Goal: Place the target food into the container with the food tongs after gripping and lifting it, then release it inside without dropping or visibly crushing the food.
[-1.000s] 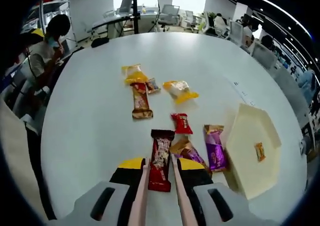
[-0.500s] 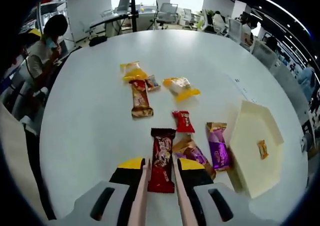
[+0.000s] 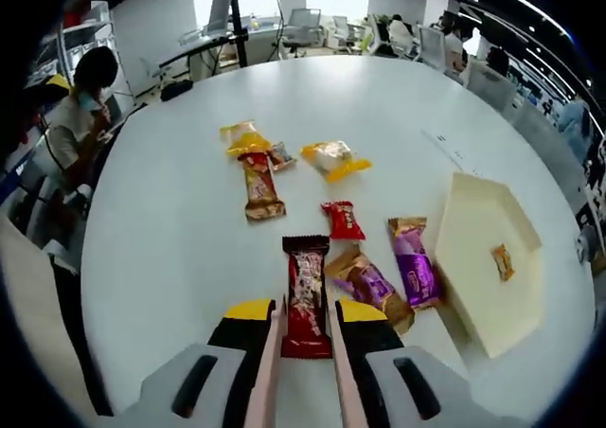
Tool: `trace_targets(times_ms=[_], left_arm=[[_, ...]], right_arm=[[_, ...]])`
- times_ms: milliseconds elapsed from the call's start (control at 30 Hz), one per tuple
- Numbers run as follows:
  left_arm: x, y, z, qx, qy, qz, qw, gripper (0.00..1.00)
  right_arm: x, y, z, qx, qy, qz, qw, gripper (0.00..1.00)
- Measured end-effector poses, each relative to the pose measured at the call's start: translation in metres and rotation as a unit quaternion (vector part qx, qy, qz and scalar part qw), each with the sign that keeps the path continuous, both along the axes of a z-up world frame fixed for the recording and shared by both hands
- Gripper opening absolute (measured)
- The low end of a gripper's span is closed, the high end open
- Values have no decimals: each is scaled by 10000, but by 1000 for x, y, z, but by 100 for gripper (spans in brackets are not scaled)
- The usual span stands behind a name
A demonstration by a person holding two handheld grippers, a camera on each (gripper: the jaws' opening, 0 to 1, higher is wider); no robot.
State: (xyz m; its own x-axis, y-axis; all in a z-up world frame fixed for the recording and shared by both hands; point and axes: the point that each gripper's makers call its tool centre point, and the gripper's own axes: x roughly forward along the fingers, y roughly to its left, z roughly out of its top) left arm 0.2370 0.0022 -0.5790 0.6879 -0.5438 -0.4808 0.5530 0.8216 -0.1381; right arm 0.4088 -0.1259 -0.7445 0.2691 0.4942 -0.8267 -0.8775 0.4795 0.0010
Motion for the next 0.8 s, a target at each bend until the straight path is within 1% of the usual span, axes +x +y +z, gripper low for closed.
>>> trace_targets(times_ms=[167, 800], left_arm=[[-2, 0, -1, 16, 6, 0, 10000, 81], [-2, -3, 1, 32, -27, 141, 9999, 81]], right_arm=[[0, -2, 0, 155, 89, -228, 9996, 24], [-1, -1, 0, 232, 3, -157, 9996, 24]])
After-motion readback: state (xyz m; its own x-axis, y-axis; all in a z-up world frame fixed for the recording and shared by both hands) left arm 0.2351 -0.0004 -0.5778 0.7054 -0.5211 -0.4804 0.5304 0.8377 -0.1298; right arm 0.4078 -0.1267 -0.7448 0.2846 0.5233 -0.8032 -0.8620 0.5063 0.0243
